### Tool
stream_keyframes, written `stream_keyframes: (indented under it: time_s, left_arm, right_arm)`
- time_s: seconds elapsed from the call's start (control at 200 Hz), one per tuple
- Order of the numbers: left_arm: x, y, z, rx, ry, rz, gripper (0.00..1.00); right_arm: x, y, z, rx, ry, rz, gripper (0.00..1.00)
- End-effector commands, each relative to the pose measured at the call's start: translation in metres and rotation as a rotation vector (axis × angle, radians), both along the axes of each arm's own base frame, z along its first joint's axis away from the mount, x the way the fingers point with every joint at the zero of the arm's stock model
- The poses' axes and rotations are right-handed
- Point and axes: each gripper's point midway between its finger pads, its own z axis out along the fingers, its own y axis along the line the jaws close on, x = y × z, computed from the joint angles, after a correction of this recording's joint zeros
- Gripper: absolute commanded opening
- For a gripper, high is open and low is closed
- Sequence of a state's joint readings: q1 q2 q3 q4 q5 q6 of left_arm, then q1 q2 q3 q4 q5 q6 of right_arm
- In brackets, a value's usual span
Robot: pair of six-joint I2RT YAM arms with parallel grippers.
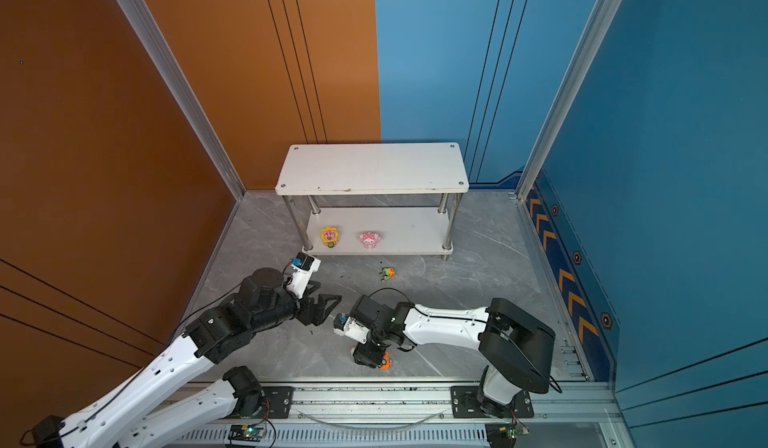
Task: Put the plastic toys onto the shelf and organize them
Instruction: 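Lift the figure with the right gripper and carry it to the lower shelf tier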
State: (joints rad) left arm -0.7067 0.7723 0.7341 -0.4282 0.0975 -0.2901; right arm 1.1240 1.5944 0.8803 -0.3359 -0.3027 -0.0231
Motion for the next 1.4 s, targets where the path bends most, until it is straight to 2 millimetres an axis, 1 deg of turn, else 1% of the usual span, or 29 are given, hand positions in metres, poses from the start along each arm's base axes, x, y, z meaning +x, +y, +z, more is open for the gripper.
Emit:
stream_keyframes:
  time_s: [0.0, 0.07, 0.11, 0.225, 0.34, 0.446, 0.516, 0.566, 0.616, 0.736, 0.891, 0.921, 0.946, 0.966, 0.981, 1.046, 1.086, 1.186, 1.317, 1.397]
  left_arm:
    - [0.0, 0.0, 0.005, -0.027, -0.002, 0.0, 0.85]
    - [0.0, 0.0, 0.004, -0.027, -0.002, 0.0, 0.85]
    - [0.0, 0.0, 0.004, -0.026, -0.001, 0.0, 0.85]
    - [0.0, 0.0, 0.002, -0.023, 0.002, 0.001, 0.85]
    - [0.0, 0.001, 0.002, -0.024, 0.003, 0.003, 0.85]
    - [-0.001, 0.001, 0.004, -0.033, -0.002, 0.004, 0.85]
    - [-0.002, 0.001, 0.004, -0.046, -0.006, 0.002, 0.85]
    - [-0.003, 0.001, 0.004, -0.06, -0.011, 0.003, 0.85]
    - [-0.004, 0.001, 0.004, -0.075, -0.015, 0.004, 0.85]
    - [-0.005, 0.002, 0.004, -0.096, -0.024, 0.01, 0.85]
    - [-0.008, 0.0, 0.007, -0.116, -0.029, -0.006, 0.85]
    - [-0.008, -0.001, 0.008, -0.121, -0.032, -0.013, 0.85]
    - [-0.008, -0.001, 0.009, -0.124, -0.034, -0.014, 0.85]
    - [-0.008, -0.002, 0.009, -0.125, -0.036, -0.014, 0.85]
    - [-0.008, -0.002, 0.01, -0.127, -0.037, -0.017, 0.85]
    - [-0.008, -0.003, 0.011, -0.13, -0.042, -0.022, 0.85]
    - [-0.008, -0.003, 0.012, -0.13, -0.045, -0.022, 0.85]
    - [-0.008, -0.003, 0.013, -0.126, -0.048, -0.024, 0.85]
    - [-0.005, -0.002, 0.011, -0.117, -0.047, -0.016, 0.85]
    - [-0.003, -0.002, 0.01, -0.114, -0.047, -0.011, 0.85]
  right_arm:
    - [0.006, 0.01, 0.008, 0.027, -0.021, -0.005, 0.53]
    - [0.006, 0.011, 0.009, 0.033, -0.024, -0.007, 0.42]
    - [0.007, 0.011, 0.01, 0.036, -0.029, -0.009, 0.38]
    - [0.008, 0.011, 0.014, 0.045, -0.037, -0.012, 0.34]
    - [0.009, 0.009, 0.023, 0.05, -0.048, 0.009, 0.29]
    - [0.012, 0.0, 0.034, 0.04, -0.054, 0.054, 0.26]
    - [0.02, -0.009, 0.043, 0.026, -0.076, 0.078, 0.24]
    - [0.03, -0.016, 0.051, 0.024, -0.103, 0.075, 0.23]
    - [0.047, -0.022, 0.06, 0.031, -0.136, 0.042, 0.22]
    - [0.094, -0.035, 0.088, 0.085, -0.258, -0.058, 0.21]
    - [0.142, -0.059, 0.111, 0.072, -0.373, -0.116, 0.17]
    - [0.15, -0.064, 0.115, 0.061, -0.384, -0.125, 0.16]
    - [0.157, -0.068, 0.117, 0.051, -0.39, -0.13, 0.13]
    - [0.159, -0.068, 0.12, 0.048, -0.397, -0.121, 0.1]
    - [0.169, -0.076, 0.121, 0.04, -0.402, -0.143, 0.08]
    - [0.184, -0.085, 0.128, 0.028, -0.418, -0.148, 0.0]
    - [0.193, -0.091, 0.131, 0.026, -0.426, -0.154, 0.0]
    - [0.211, -0.103, 0.13, 0.006, -0.451, -0.144, 0.0]
    - [0.225, -0.114, 0.113, -0.069, -0.482, -0.064, 0.0]
    - [0.235, -0.119, 0.106, -0.082, -0.466, -0.061, 0.0]
